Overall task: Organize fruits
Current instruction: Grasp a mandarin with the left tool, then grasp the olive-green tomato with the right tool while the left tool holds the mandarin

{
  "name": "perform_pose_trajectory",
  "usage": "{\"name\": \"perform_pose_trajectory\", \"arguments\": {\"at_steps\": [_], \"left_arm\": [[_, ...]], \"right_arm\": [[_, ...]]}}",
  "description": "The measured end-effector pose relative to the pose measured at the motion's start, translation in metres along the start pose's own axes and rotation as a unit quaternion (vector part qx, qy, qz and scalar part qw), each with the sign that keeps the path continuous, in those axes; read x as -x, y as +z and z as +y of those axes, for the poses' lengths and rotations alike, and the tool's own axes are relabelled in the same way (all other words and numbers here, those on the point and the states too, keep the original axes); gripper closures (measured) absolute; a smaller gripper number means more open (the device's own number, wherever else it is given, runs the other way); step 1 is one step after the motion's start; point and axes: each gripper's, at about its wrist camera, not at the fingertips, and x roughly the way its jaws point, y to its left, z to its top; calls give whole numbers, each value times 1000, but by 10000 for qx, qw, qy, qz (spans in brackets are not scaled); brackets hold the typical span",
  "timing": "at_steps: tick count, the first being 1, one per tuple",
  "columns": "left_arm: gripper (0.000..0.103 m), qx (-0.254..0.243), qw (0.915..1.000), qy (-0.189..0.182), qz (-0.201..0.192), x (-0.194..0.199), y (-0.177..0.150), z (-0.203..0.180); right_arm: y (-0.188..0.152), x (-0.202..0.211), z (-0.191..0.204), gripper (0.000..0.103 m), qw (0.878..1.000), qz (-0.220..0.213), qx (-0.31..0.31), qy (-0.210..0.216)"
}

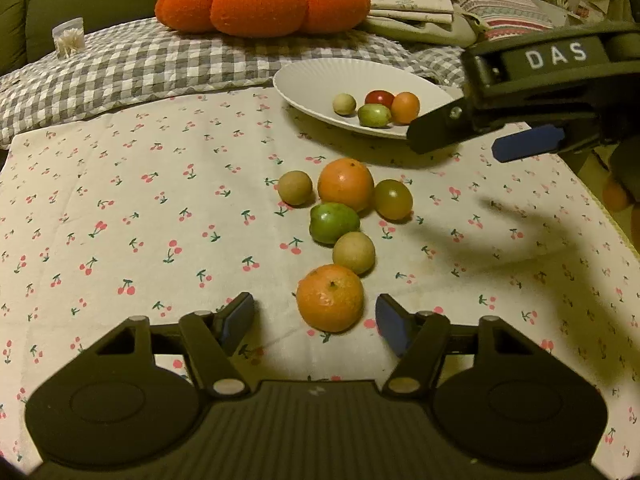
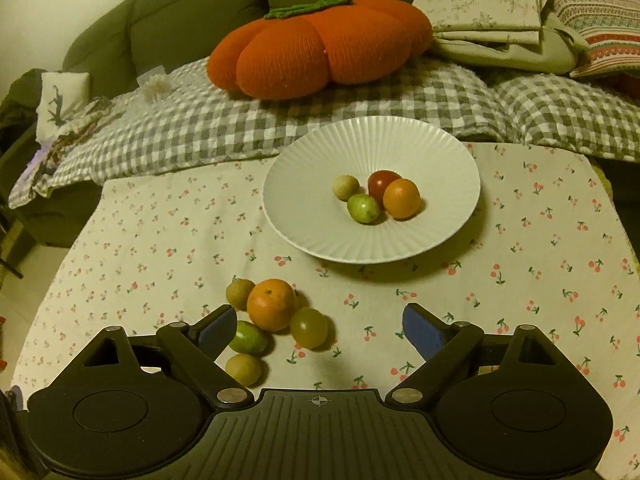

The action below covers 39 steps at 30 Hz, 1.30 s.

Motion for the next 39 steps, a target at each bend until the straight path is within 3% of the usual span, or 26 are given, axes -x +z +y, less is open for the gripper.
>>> {"name": "perform_pose_trajectory", "arguments": {"at_steps": [1, 7, 19, 26, 33, 37, 39], "left_arm": [[51, -14, 10000, -16, 0, 0, 0, 0], [69, -14, 9998, -193, -40, 0, 1, 1], [70, 304, 9995, -123, 17, 5, 4, 11], [70, 624, 9979, -100, 119, 6, 7, 24], [70, 773, 9969, -73, 118, 8, 9, 29], [70, 840, 9963, -83, 133, 7, 10, 32], [70, 867, 9961, -84, 131, 7, 10, 32]], "right_arm": [[-1, -1, 0, 11, 10000, 5, 5, -2], [1, -2, -1, 11, 10000, -63, -24, 44], [-3, -34, -5, 11, 9996, 262, -82, -7], [-8, -51, 3, 14, 9971, 550, 499, -187], [-10, -62, 12, 18, 9948, 501, 877, -119], [-10, -66, 10, 33, 9943, 576, 884, -124], [-11, -68, 10, 35, 9935, 576, 970, -166]]}}
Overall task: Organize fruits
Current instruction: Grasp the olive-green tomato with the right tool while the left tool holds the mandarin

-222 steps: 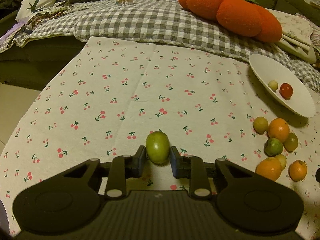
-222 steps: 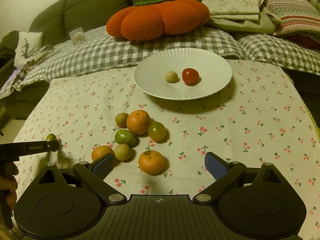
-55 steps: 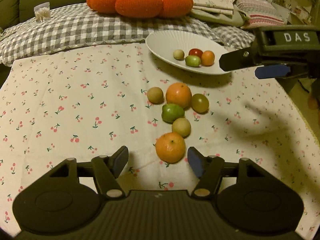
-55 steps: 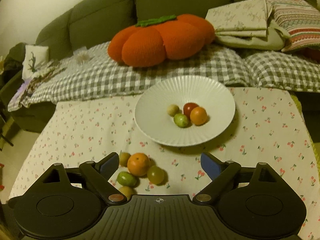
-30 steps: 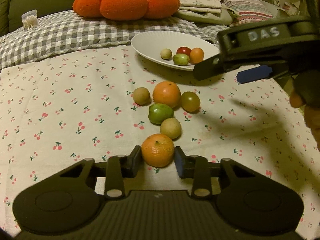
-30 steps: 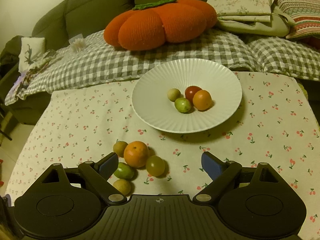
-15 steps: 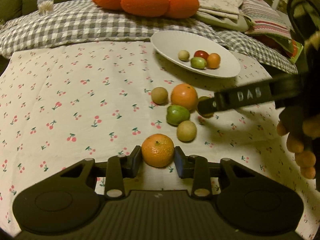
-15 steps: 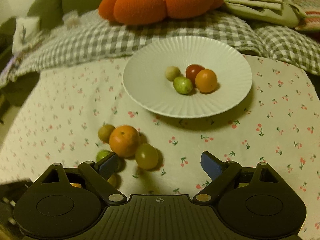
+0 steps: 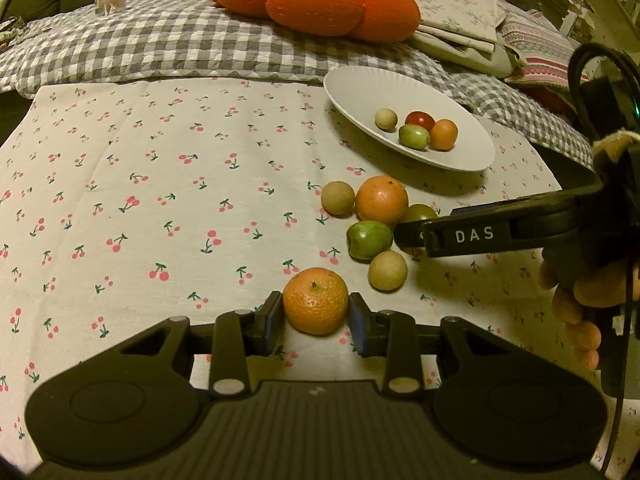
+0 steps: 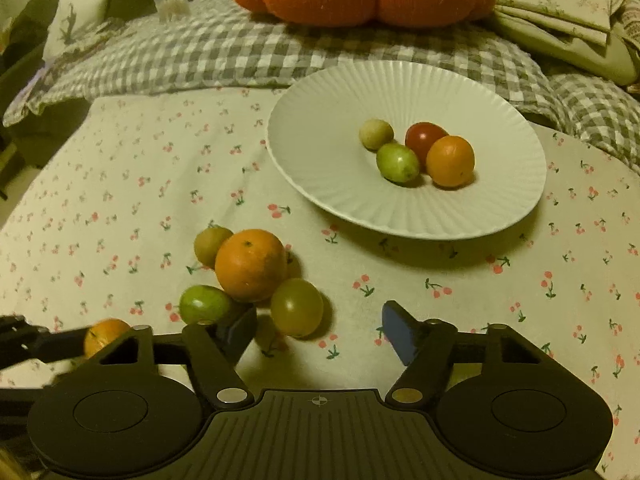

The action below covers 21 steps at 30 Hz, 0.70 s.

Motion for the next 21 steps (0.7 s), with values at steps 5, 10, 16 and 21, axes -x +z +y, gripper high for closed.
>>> {"name": "perform_pose_trajectory", "arguments": {"at_steps": [5, 10, 16, 21], "left_arm": [[70, 16, 10000, 15, -17, 1, -1, 0], [70, 27, 10000, 36, -27, 1, -1, 0], [70, 39, 10000, 34, -41, 2, 0, 0], [70, 80, 9999, 33, -63, 2, 2, 1]], "right_arm": [[4, 0, 1, 44, 9999, -91, -15, 112], [5, 1, 6, 78, 9997, -70, 55, 236], [6, 2, 8, 78, 9998, -55, 99, 158], [6, 8, 7, 78, 9998, -87, 39, 194]]}}
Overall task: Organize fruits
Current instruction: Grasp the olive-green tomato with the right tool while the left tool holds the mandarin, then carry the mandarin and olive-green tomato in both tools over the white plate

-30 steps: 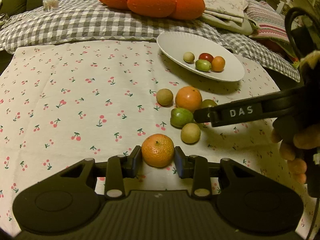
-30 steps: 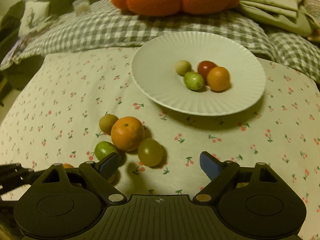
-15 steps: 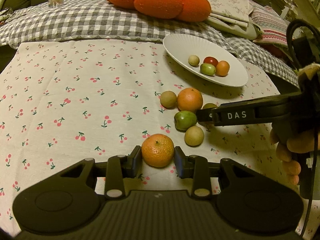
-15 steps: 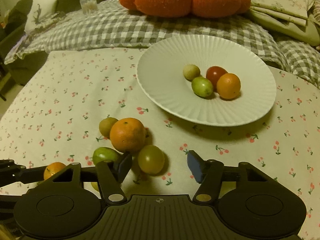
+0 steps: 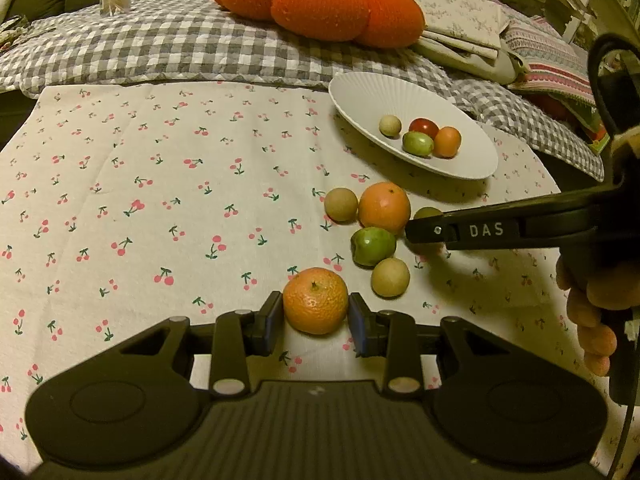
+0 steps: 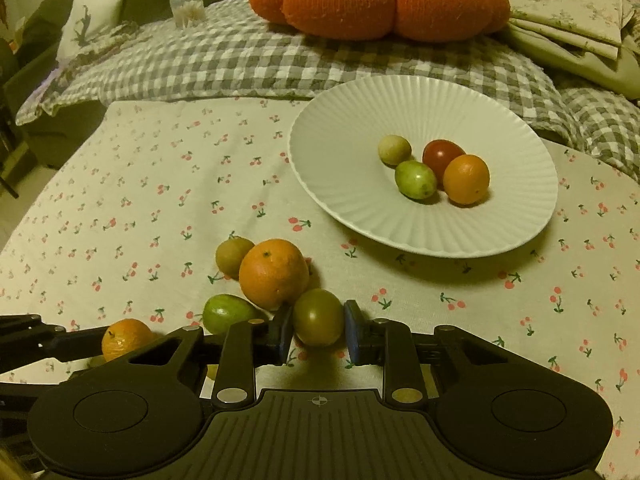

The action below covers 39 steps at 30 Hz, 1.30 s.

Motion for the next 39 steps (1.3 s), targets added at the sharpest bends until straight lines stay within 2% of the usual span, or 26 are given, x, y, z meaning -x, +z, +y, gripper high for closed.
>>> {"name": "perform_pose_trajectory", "arguments": {"at_steps": [10, 21, 27, 39], "left_arm": [[70, 101, 9999, -23, -96, 5, 6, 3], [70, -46, 9992, -44, -402, 9, 18, -7], [70, -291, 9977, -9, -618, 7, 32, -18], [70, -784, 9936, -76, -805, -11, 62, -37]], "right_arm": [[3, 16, -7, 78, 9989, -92, -375, 251], [7, 42, -11, 78, 9971, -355, -516, 435], [7, 56, -18, 78, 9958, -520, -606, 456], [12, 70, -43, 78, 9929, -758, -866, 299]]}}
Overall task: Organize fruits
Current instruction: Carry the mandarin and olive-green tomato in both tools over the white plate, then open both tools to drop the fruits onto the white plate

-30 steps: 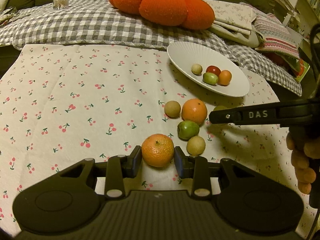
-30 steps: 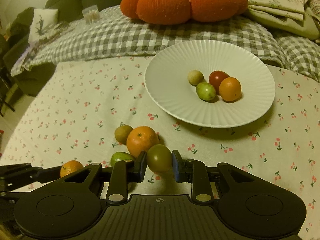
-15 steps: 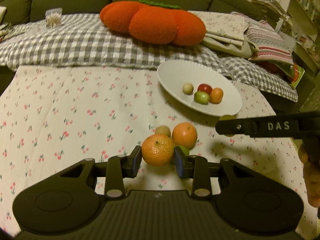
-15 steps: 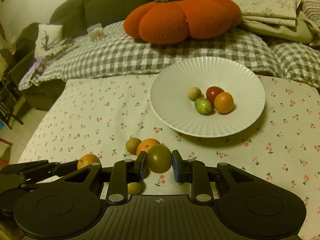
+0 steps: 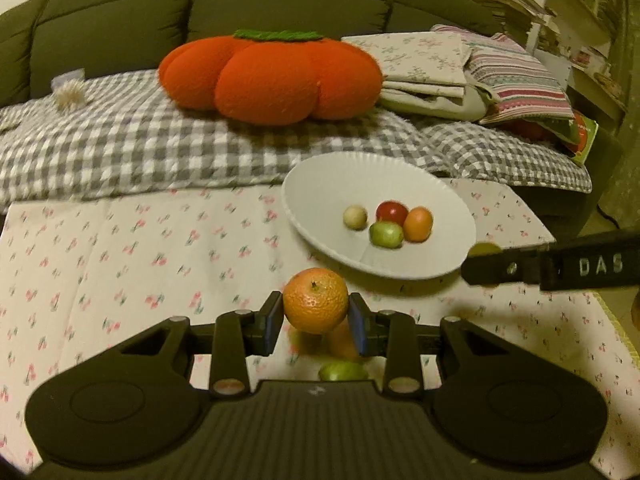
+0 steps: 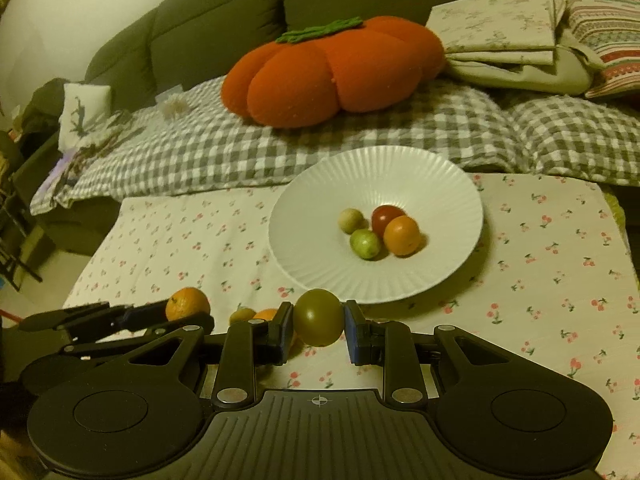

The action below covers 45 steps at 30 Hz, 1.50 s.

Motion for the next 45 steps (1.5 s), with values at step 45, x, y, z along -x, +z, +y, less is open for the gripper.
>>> {"name": "perform_pose_trajectory", "arguments": {"at_steps": [45], "left_arm": [[42, -767, 9967, -51, -258, -73, 31, -33]], "right_arm": [[21, -45, -53, 67, 9972, -224, -473, -543]]}}
